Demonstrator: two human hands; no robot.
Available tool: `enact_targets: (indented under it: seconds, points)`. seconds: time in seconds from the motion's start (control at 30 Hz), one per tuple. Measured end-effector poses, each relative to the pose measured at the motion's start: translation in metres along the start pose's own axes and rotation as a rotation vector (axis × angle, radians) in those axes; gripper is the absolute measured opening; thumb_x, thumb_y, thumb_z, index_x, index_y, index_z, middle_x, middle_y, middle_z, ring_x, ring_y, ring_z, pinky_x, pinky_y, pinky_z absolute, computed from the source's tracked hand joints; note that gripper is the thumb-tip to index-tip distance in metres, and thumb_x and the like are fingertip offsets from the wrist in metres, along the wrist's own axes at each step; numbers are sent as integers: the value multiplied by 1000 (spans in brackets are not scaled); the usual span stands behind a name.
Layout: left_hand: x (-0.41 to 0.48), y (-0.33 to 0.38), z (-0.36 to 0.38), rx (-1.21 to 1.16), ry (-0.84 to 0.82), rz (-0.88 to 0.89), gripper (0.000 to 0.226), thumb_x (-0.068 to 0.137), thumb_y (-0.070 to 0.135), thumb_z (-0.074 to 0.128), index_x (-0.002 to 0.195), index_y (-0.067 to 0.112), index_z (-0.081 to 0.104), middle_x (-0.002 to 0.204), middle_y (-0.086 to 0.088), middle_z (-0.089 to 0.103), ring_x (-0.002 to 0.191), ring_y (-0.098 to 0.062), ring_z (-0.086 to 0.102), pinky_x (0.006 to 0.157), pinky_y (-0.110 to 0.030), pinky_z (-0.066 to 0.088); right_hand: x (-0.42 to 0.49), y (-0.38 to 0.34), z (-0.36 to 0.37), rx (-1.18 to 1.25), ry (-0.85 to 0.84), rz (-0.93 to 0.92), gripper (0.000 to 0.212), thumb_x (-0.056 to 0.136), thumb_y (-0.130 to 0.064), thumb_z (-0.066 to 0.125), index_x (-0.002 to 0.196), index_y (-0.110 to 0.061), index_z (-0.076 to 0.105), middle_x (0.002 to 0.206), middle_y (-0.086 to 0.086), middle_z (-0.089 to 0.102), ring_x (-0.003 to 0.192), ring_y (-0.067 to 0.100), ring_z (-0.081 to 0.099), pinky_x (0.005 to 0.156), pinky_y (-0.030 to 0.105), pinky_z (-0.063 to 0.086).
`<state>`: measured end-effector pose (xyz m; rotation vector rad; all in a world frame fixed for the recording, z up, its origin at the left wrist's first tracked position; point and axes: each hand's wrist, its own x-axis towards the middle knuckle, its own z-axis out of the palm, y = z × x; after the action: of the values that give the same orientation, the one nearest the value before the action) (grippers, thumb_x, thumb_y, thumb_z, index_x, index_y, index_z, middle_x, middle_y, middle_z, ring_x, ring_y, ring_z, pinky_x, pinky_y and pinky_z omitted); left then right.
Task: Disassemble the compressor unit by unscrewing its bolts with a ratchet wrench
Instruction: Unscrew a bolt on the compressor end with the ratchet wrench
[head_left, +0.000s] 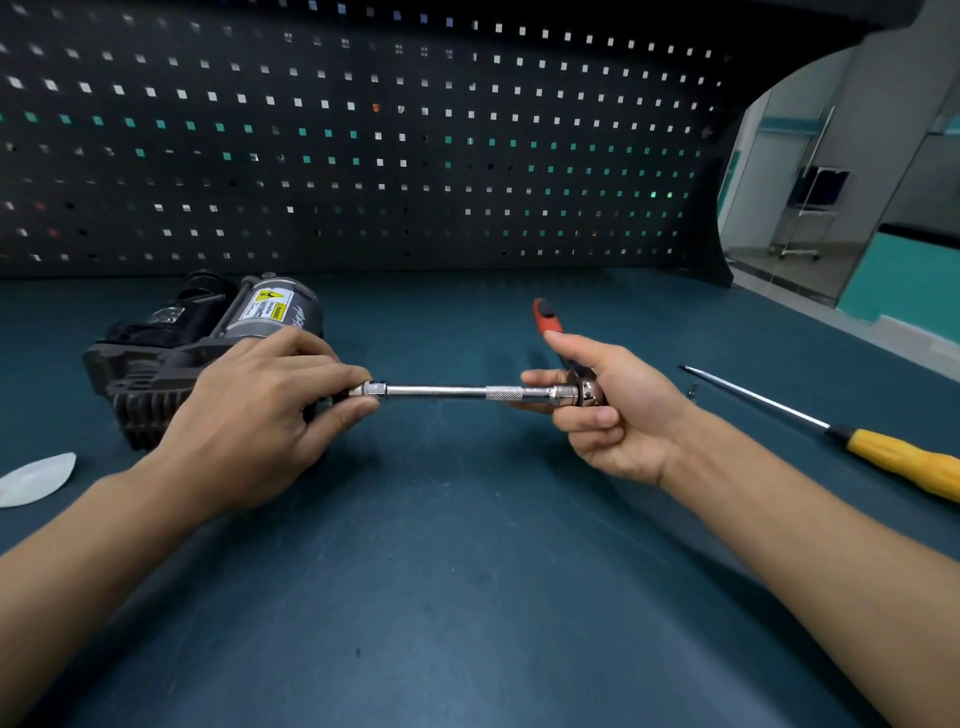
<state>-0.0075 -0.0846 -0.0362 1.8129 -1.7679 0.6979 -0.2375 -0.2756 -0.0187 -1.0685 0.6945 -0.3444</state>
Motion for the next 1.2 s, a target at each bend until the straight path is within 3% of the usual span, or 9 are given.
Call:
enact_targets:
  seconds: [0.07, 0.17, 0.23, 0.4, 0.57, 0.73, 0.83, 0.97, 1.2]
  points:
    - [0, 0, 0, 2, 0, -2, 42, 92, 51, 44, 99, 24, 75, 82, 19, 66, 95, -14, 56, 73, -41, 48, 0, 0, 0, 49, -10, 7, 37, 90, -45, 65, 89, -8, 64, 88, 6, 65, 29, 2, 26, 26, 14, 19]
    - [0, 0, 0, -2, -6, -12, 42, 92, 52, 43, 99, 25, 75, 82, 20, 66, 95, -13, 56, 73, -40, 48, 0, 0, 0, 122, -26, 1, 33, 90, -41, 67, 76, -11, 65, 83, 7, 66, 30, 3, 29, 26, 15, 23]
    - [0, 0, 0, -5, -8, -14, 42, 92, 52, 43, 99, 25, 75, 82, 20, 65, 95, -13, 55, 73, -40, 48, 1, 1, 0, 112, -31, -6, 32, 88, -41, 69, 79, -10, 64, 80, 5, 61, 31, 4, 32, 27, 15, 25]
    - [-1, 0, 0, 0, -4, -4, 41, 92, 51, 44, 98, 25, 74, 82, 18, 66, 95, -14, 56, 73, -41, 48, 4, 4, 2, -52, 6, -83, 39, 67, -41, 79, 88, -14, 61, 65, -3, 53, 37, 7, 37, 34, 17, 29]
    - [-1, -1, 0, 13, -8, 9, 39, 91, 51, 45, 97, 25, 73, 84, 18, 65, 95, -16, 58, 74, -42, 49, 6, 7, -1, -211, 45, -183, 43, 59, -42, 83, 83, -19, 56, 67, -3, 55, 40, 8, 36, 39, 19, 27]
    - [-2, -1, 1, 33, -11, 31, 38, 90, 51, 46, 95, 25, 72, 82, 19, 63, 95, -16, 57, 73, -40, 48, 5, 9, 0, -327, 36, -330, 37, 59, -41, 83, 76, -21, 56, 82, 8, 74, 40, 9, 36, 41, 19, 28]
    - [-2, -2, 2, 40, -8, 28, 37, 90, 51, 46, 95, 25, 72, 83, 19, 63, 95, -16, 57, 73, -39, 47, 5, 11, 0, -355, 56, -436, 33, 64, -35, 84, 73, -18, 58, 78, 11, 71, 41, 11, 38, 40, 20, 30]
    - [-2, -2, 2, 50, -13, 21, 36, 89, 52, 46, 94, 27, 71, 82, 21, 62, 96, -15, 56, 75, -38, 45, 8, 13, -3, -416, 63, -533, 25, 79, -19, 83, 68, -15, 61, 60, 2, 62, 41, 12, 41, 39, 20, 34]
    - [-2, -3, 3, 54, -16, 22, 37, 89, 53, 46, 95, 27, 71, 84, 20, 63, 96, -16, 57, 75, -39, 47, 11, 15, -6, -550, 61, -630, 26, 72, -31, 85, 68, -14, 65, 53, 2, 55, 42, 17, 46, 43, 25, 38]
